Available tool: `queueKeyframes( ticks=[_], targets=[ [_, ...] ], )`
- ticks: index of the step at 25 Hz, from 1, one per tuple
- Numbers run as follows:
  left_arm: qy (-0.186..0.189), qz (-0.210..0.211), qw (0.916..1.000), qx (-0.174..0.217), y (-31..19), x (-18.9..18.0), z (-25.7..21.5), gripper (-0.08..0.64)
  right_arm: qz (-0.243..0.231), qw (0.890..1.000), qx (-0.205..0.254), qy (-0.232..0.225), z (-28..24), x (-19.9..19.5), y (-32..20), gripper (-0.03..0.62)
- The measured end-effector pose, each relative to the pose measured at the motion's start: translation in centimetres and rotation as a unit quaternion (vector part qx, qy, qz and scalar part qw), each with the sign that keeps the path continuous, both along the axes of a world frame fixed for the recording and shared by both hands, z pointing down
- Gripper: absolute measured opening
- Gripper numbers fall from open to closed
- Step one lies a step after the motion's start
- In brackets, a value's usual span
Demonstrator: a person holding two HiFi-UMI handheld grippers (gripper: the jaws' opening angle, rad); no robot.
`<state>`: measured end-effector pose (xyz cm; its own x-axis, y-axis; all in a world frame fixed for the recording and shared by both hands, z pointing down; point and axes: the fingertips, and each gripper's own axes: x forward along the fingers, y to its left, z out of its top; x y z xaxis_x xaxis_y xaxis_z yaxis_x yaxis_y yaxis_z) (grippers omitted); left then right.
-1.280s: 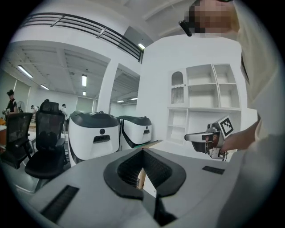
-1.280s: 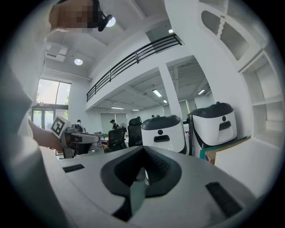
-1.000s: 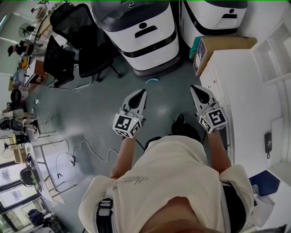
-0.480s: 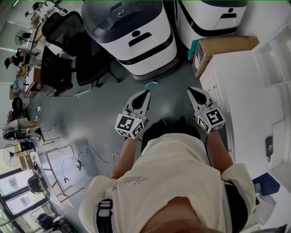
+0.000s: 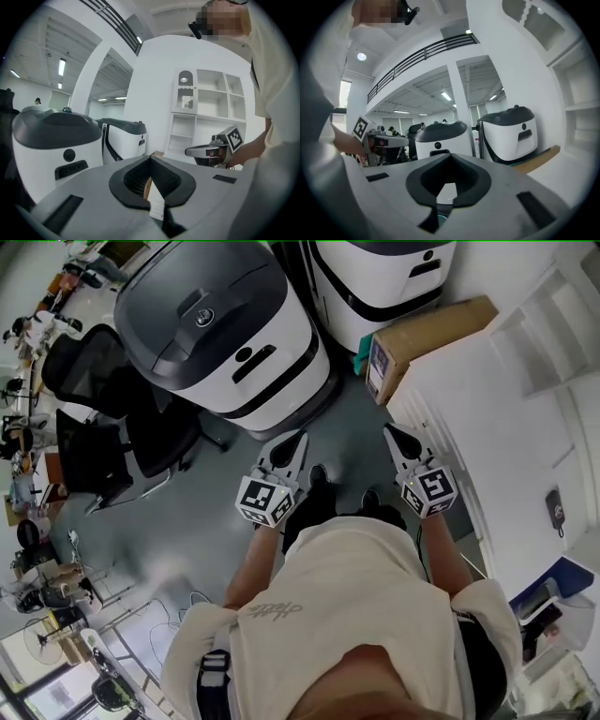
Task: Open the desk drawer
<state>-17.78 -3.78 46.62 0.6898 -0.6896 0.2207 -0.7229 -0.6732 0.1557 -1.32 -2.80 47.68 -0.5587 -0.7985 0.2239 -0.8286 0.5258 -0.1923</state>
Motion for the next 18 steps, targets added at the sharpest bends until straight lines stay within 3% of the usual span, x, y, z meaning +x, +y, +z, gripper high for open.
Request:
queueKeyframes(
  ticks=[4,10,18],
  targets=[
    [0.002,0.063,0.9978,0.019,-4.3,0.2,-1.2,0.000,0.057,0.998,0.009,0.013,-1.3,-0.6,-2.1,-0.006],
    [0.027,0.145,0.9890,0.007,-9.4,0.8,-1.1,0.000,0.154,0.988,0.014,0.008,-2.6,-0.6,-4.6,-0.006],
    [0.026,0.269,0.9629,0.002,-12.0,4.3,1.7,0.000,0.317,0.947,-0.011,0.046,-1.1,2.8,-0.9,-0.006]
  ],
)
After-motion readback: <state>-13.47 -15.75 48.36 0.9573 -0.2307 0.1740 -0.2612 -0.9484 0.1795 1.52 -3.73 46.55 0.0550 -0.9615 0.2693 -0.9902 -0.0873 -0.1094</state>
